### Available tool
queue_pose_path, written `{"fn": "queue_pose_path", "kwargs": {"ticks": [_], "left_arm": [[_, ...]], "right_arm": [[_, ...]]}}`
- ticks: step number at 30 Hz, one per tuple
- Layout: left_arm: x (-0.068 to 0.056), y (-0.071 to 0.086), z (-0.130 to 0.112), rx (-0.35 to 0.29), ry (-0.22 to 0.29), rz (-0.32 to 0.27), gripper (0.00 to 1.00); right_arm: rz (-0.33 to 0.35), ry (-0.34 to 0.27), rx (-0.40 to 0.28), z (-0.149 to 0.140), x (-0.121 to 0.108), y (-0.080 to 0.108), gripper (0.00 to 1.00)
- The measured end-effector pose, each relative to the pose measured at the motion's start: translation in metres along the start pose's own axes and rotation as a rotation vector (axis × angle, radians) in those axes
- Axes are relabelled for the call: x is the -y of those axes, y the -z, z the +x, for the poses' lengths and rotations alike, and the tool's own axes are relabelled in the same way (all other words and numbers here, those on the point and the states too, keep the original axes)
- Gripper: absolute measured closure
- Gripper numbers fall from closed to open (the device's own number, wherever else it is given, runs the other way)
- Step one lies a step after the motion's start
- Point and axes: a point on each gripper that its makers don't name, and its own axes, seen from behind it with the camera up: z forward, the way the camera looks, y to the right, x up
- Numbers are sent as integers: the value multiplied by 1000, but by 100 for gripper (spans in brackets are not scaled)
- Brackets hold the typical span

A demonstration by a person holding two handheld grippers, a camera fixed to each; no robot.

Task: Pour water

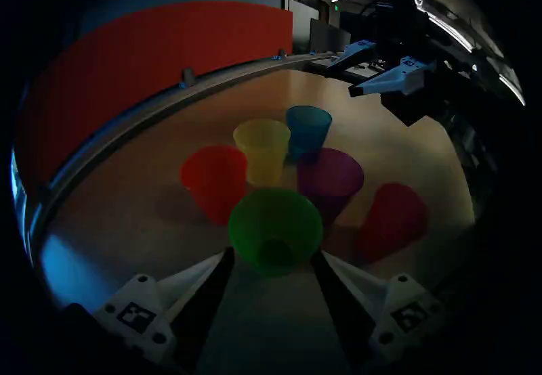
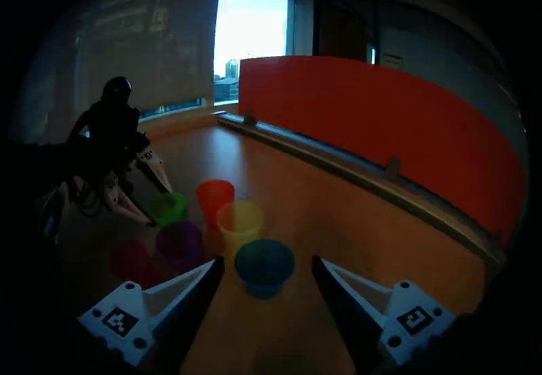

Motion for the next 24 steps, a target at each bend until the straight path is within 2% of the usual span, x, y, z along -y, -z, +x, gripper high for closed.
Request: {"fn": "queue_pose_path", "kwargs": {"ticks": [24], "left_arm": [[-1,-24,4,14,-10,-29,18]], "right_arm": [[11,-13,32,-14,-3,-15,0]]}}
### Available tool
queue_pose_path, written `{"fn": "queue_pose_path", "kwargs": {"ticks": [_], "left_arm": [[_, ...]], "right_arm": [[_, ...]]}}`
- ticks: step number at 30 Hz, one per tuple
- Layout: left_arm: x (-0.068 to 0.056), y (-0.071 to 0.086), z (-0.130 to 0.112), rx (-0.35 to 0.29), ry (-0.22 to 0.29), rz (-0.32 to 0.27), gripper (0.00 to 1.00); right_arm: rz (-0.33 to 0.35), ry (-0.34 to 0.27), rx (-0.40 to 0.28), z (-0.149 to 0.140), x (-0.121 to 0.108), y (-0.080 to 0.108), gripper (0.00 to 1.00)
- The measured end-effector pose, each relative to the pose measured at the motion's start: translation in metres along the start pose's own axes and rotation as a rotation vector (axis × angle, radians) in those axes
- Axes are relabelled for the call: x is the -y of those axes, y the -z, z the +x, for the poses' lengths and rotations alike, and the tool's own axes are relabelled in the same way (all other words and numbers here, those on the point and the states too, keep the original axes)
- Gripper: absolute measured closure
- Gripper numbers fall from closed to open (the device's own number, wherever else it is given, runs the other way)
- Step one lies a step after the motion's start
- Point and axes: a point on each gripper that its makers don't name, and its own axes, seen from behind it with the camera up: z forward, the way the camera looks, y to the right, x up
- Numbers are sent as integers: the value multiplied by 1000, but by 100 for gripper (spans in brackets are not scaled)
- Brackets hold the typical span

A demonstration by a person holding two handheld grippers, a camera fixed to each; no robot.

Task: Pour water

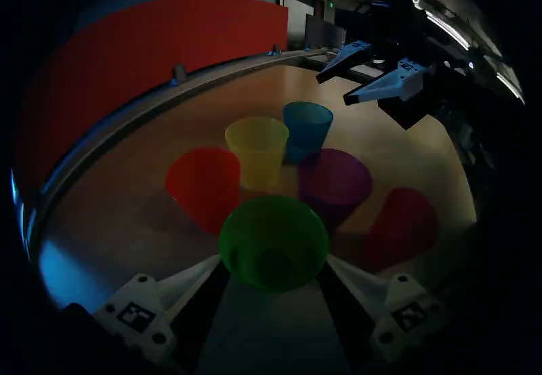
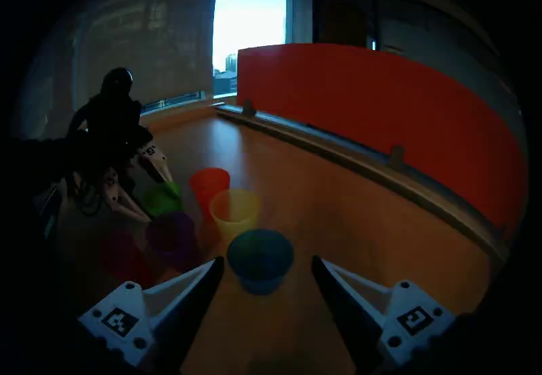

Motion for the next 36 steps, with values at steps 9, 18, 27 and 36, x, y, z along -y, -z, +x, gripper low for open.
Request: {"fn": "queue_pose_path", "kwargs": {"ticks": [9,18,27,36], "left_arm": [[-1,-4,0,2,7,-14,18],[-3,-1,0,-4,10,-25,18],[1,3,4,-18,-2,-9,18],[4,7,6,-36,6,-1,19]], "right_arm": [[0,2,15,-5,0,-3,0],[12,-5,31,-11,4,-11,0],[27,-3,52,-19,10,-23,0],[20,11,74,-24,10,-37,0]]}}
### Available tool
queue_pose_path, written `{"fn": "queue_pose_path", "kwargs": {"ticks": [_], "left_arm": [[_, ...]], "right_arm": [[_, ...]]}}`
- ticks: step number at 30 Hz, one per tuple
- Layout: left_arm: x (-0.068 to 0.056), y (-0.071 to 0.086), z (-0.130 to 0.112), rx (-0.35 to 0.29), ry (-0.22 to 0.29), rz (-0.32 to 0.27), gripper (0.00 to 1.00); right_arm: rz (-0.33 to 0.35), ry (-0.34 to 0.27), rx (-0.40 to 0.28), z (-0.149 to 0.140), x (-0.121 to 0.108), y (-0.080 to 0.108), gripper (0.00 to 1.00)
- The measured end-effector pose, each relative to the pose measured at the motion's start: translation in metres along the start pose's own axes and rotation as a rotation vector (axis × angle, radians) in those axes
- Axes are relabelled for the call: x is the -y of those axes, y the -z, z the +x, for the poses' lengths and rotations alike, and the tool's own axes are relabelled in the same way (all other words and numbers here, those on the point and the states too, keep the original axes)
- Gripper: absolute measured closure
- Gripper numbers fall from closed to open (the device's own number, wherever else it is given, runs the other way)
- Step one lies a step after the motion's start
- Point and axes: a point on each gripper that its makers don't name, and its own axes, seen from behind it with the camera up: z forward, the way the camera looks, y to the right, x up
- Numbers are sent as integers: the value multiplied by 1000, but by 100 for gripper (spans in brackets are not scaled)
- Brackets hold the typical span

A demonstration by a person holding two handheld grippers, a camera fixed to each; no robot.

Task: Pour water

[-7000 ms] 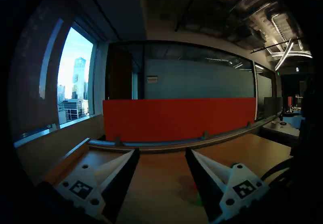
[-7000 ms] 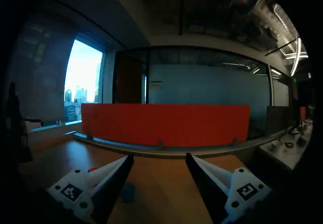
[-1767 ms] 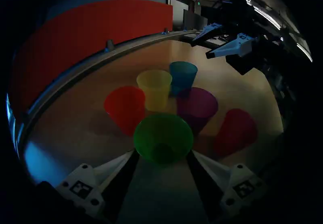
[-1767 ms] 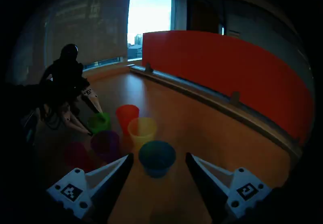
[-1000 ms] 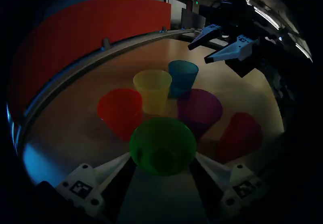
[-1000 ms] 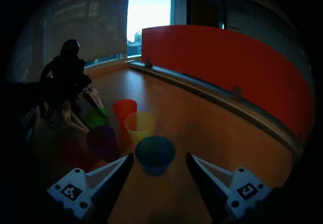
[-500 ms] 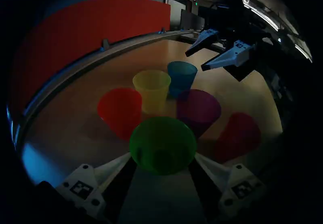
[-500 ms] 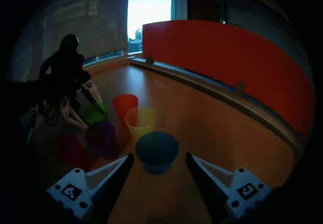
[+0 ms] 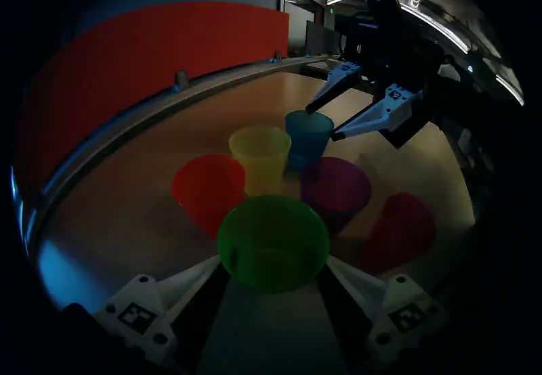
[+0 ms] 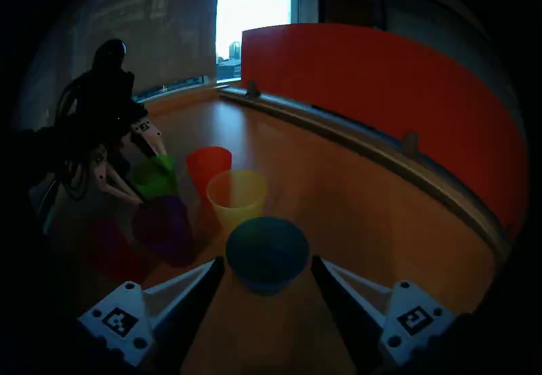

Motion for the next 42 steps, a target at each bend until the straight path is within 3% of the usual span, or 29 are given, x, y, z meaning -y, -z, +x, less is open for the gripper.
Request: {"fn": "queue_pose_path", "kwargs": {"ticks": [19,24,35,42], "left_arm": [[2,13,11,-47,4,11,19],[1,14,12,-54,5,14,19],[-1,23,20,-81,10,28,19],[-5,35,33,-117,8,47,19]], "right_arm": [[-1,6,9,-4,1,-27,0],[-16,-1,-8,-3,-2,-30,8],[-18,-23,-47,4,-1,-24,9],[-26,-30,-100,25,2,-2,9]]}}
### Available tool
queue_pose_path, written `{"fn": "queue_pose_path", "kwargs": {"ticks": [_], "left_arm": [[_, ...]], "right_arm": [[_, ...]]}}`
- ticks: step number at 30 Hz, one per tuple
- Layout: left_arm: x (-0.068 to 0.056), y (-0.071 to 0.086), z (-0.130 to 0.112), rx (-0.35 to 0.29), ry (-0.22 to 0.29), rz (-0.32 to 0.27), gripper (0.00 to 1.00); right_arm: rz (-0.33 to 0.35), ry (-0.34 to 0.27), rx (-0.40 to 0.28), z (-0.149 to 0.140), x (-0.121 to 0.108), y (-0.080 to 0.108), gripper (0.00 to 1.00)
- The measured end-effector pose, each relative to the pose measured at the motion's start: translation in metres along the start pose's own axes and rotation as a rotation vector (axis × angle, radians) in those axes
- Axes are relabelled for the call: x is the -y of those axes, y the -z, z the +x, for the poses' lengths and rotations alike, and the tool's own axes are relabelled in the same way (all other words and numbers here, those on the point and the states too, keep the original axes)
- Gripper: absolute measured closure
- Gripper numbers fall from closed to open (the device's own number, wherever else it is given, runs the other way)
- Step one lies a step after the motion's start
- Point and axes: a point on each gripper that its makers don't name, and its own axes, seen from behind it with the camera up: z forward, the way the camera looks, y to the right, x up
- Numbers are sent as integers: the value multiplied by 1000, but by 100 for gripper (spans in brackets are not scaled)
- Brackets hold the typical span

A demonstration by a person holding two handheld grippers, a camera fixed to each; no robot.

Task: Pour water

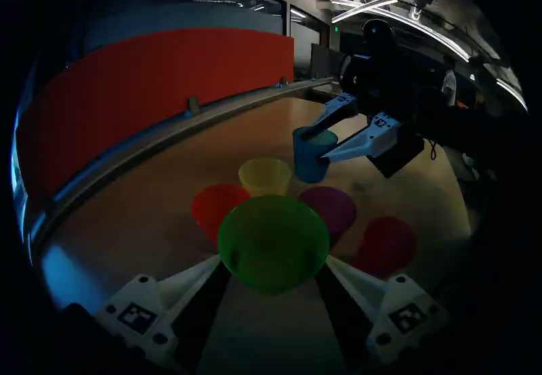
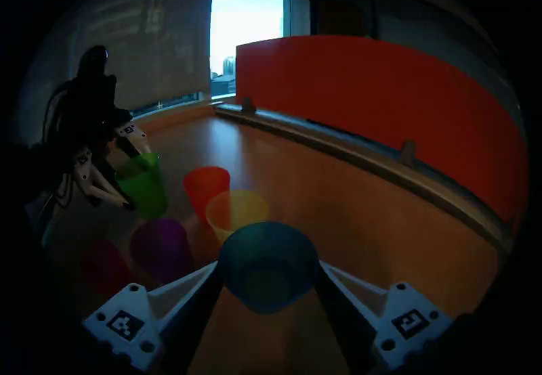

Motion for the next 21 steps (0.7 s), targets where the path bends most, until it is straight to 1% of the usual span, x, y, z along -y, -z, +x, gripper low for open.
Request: {"fn": "queue_pose_path", "kwargs": {"ticks": [8,14,21], "left_arm": [[-5,21,24,-70,-2,39,19],[-12,38,45,-139,3,50,18],[-20,55,63,-198,-2,65,18]], "right_arm": [[-20,8,-57,24,7,27,9],[-37,7,-100,39,12,47,9],[-52,2,-157,56,19,69,9]]}}
